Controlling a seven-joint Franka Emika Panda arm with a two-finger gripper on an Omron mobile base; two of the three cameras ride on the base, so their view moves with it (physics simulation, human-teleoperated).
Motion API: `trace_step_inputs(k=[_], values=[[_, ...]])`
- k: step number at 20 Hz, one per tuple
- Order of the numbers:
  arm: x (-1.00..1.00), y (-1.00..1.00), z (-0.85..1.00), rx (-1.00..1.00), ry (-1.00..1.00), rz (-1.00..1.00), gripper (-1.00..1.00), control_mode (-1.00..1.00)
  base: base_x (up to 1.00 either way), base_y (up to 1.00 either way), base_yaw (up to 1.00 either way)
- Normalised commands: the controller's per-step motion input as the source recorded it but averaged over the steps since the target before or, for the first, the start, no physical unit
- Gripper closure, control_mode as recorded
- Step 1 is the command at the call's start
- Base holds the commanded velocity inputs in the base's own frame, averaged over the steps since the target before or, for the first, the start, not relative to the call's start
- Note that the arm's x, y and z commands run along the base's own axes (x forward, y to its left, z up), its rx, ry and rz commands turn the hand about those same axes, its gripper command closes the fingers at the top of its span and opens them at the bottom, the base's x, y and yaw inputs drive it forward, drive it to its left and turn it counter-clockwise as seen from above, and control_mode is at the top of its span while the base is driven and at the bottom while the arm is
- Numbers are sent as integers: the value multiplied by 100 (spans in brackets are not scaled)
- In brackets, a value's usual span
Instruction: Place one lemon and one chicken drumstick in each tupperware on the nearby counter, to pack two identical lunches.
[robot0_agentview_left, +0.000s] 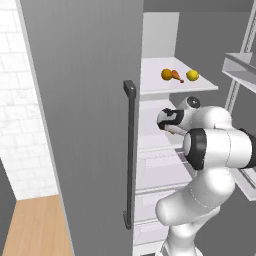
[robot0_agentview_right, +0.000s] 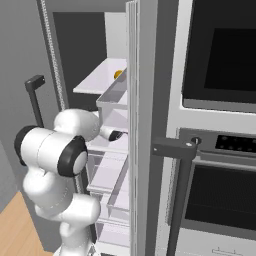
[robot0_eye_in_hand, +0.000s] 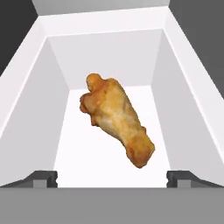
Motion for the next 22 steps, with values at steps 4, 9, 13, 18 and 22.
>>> trace_step_inputs(k=[4, 9, 13, 18, 22], values=[[53, 0, -30, -2, 8, 0, -100, -100, 0, 0, 0], [62, 0, -29, 0, 8, 0, -100, -100, 0, 0, 0], [47, -4, -33, 0, 8, 0, -100, -100, 0, 0, 0], [34, -2, -32, 0, 4, 0, 100, -100, 0, 0, 0], [13, 0, -3, 0, -1, 0, 100, -100, 0, 0, 0]])
